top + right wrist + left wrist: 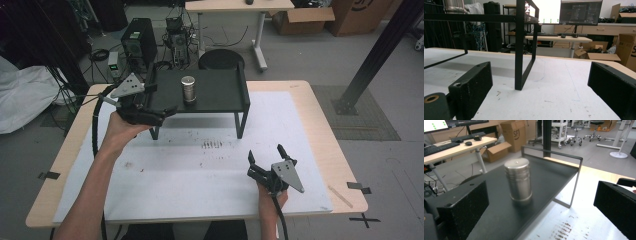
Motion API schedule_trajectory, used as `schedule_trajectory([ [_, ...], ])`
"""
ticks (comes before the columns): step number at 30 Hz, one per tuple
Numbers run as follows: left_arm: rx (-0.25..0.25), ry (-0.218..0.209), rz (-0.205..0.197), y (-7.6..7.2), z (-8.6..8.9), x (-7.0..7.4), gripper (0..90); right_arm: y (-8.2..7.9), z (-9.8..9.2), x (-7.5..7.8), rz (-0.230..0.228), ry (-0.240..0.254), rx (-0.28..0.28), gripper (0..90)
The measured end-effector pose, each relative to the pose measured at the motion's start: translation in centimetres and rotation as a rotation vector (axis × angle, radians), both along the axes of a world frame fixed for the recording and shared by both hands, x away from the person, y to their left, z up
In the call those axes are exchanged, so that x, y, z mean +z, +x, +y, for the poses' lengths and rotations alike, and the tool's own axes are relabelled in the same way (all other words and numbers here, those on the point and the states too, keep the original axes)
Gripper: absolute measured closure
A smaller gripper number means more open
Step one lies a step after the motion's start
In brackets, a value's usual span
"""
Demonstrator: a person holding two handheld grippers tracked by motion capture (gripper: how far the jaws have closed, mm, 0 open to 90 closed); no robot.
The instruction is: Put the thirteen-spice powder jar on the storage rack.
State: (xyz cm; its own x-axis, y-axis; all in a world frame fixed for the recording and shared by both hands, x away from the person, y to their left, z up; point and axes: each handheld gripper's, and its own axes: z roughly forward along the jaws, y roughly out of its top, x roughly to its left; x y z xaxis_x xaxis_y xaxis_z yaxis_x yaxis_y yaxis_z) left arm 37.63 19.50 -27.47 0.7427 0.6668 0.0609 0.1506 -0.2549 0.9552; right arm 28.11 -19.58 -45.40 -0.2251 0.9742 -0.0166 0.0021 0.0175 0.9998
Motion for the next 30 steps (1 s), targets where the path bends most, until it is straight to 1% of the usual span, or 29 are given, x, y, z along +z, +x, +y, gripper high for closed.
schedule_trajectory([
  [2,0.002,-0.009,0.001,-0.4,0.3,-0.3,0.2,0.0,0.0,0.0,0.000,0.000,0.000,5.5],
  [6,0.003,-0.023,-0.011,-1.2,0.9,-1.0,0.2,0.0,0.0,0.0,-0.001,-0.001,0.000,5.5],
  [10,0.010,-0.021,-0.011,-2.0,1.6,-1.6,0.3,0.0,0.0,0.0,0.000,-0.001,0.000,5.5],
  [12,0.013,-0.027,-0.008,-2.3,2.0,-1.9,0.3,0.0,0.0,0.0,-0.001,-0.001,0.000,5.5],
  [15,0.023,-0.034,-0.014,-2.9,2.5,-2.2,0.2,0.0,0.0,0.0,-0.001,-0.001,0.000,5.5],
  [21,0.040,-0.064,-0.027,-4.0,3.8,-2.7,0.3,0.0,0.0,0.0,-0.001,-0.001,0.000,5.5],
  [24,0.050,-0.066,-0.030,-4.6,4.3,-3.0,0.3,0.0,0.0,0.0,-0.002,-0.001,0.000,5.5],
  [27,0.062,-0.078,-0.038,-5.3,4.8,-3.5,0.3,0.0,0.0,0.0,-0.001,0.001,0.001,5.5],
  [30,0.077,-0.074,-0.038,-5.7,5.2,-3.8,0.3,0.0,0.0,0.0,0.000,-0.001,0.001,5.5],
])
